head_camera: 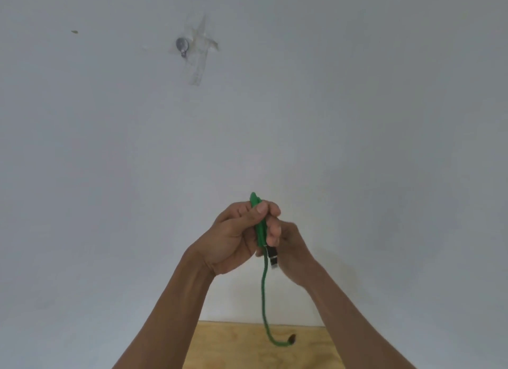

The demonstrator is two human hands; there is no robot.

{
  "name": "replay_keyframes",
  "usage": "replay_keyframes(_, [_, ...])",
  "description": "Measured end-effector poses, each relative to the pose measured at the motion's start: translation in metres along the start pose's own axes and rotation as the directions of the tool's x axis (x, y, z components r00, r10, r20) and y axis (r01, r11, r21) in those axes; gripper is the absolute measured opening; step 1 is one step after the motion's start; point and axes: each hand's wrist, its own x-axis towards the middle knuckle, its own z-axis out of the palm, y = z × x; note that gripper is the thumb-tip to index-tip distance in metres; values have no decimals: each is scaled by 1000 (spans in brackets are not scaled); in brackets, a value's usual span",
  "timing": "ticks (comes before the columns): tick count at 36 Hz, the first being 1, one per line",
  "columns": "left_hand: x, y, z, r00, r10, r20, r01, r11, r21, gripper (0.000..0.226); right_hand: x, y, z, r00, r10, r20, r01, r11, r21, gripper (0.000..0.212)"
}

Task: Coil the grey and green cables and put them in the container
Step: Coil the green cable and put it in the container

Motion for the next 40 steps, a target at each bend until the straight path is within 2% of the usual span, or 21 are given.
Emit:
replay_keyframes(2, [5,8,-4,1000,24,-12,-24,999,-31,22,-5,14,6,996,1,-90,-9,996,-89,30])
replay_keyframes(4, [11,15,-9,998,36,-41,-37,999,-16,22,-12,22,13,993,5,-120,-17,995,-100,29])
replay_keyframes(11, [26,18,-26,988,43,-147,-27,993,111,23,-26,19,39,969,49,-243,-31,996,79,18])
replay_keyframes(16, [28,19,-36,984,44,-172,-19,989,146,22,-35,13,42,936,80,-342,-47,994,103,14])
replay_keyframes(18, [27,18,-40,983,45,-180,-15,986,165,22,-38,13,41,933,75,-351,-65,997,41,12])
replay_keyframes(20, [25,17,-45,980,39,-194,-1,981,193,23,-42,12,40,940,18,-340,-72,986,-147,11])
replay_keyframes(24, [19,11,-51,971,5,-238,66,954,291,25,-44,-1,29,953,-100,-285,-84,819,-567,20])
replay_keyframes(27, [12,5,-50,962,-43,-270,151,907,394,28,-39,-24,20,979,-149,-138,-27,574,-818,23])
replay_keyframes(30, [5,3,-49,963,-81,-258,208,831,515,31,-30,-50,7,971,-237,-18,57,306,-950,19])
replay_keyframes(32, [1,0,-43,959,-141,-246,252,822,511,38,-21,-66,0,964,-258,67,131,240,-962,13])
replay_keyframes(34, [-3,-2,-34,949,-210,-235,299,837,459,44,-9,-77,-6,966,-233,108,182,325,-928,8])
replay_keyframes(38, [-9,-11,-14,946,-246,-210,300,910,286,55,16,-85,-21,963,-213,166,268,669,-693,14])
replay_keyframes(40, [-11,-14,-7,953,-236,-192,270,947,174,58,26,-86,-27,961,-212,179,277,761,-587,18])
